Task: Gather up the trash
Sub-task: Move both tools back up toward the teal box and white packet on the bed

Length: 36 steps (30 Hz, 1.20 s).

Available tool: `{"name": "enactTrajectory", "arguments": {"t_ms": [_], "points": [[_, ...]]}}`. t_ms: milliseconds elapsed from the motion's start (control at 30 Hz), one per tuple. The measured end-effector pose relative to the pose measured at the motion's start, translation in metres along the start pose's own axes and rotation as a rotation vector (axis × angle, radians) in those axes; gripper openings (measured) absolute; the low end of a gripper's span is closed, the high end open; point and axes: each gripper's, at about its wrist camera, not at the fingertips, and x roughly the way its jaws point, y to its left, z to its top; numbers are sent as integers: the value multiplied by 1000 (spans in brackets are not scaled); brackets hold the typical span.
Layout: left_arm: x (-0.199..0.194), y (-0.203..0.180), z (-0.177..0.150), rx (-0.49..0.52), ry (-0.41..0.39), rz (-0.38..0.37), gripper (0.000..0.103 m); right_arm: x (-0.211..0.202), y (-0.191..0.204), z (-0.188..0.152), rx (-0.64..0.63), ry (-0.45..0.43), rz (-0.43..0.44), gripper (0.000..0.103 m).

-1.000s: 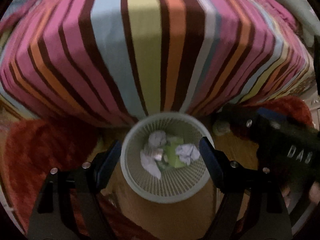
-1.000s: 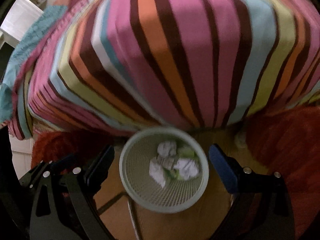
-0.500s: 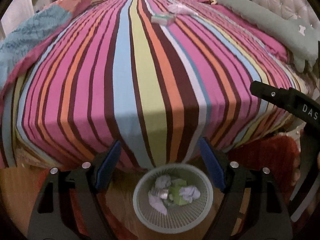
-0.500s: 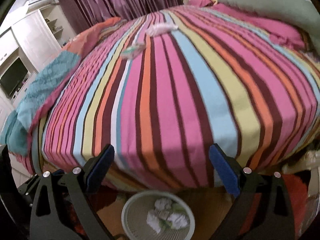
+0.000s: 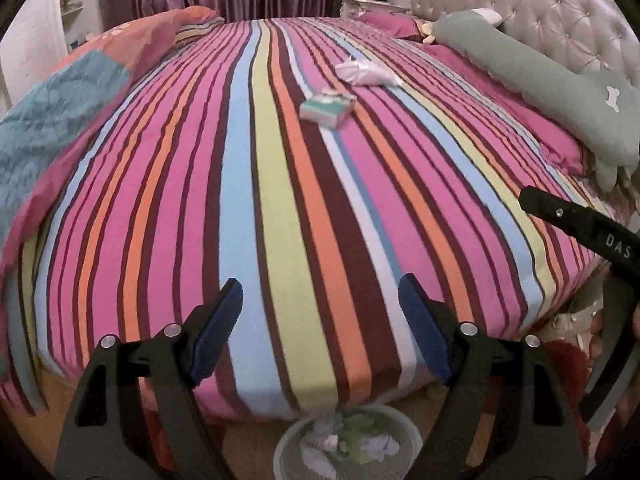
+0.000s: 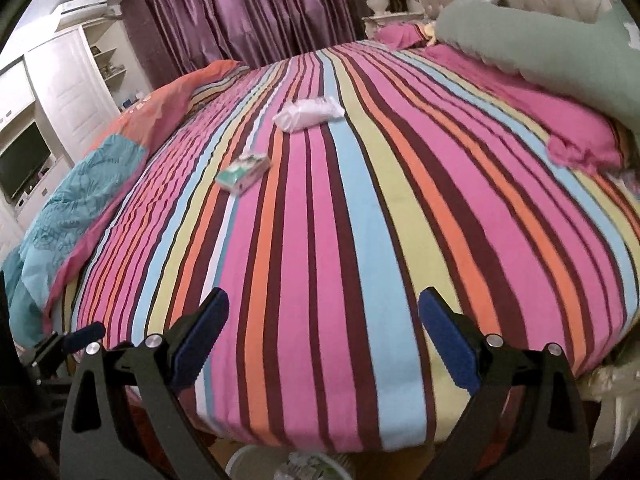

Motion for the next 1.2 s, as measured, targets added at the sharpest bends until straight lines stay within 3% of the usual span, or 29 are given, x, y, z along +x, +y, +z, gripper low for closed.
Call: {"name": "enactTrajectory", "arguments": {"t_ms": [300,833,1200], "points": [[36,-7,50,1,-4,-9,78,21,-4,35,-58,-17,-16,91],[91,-11,98,-3,25,-41,78,65,-13,87,-115,-6,-11,91],[131,-1,141,26,39,-31,78,110,5,127,-207,22,8,91]]}}
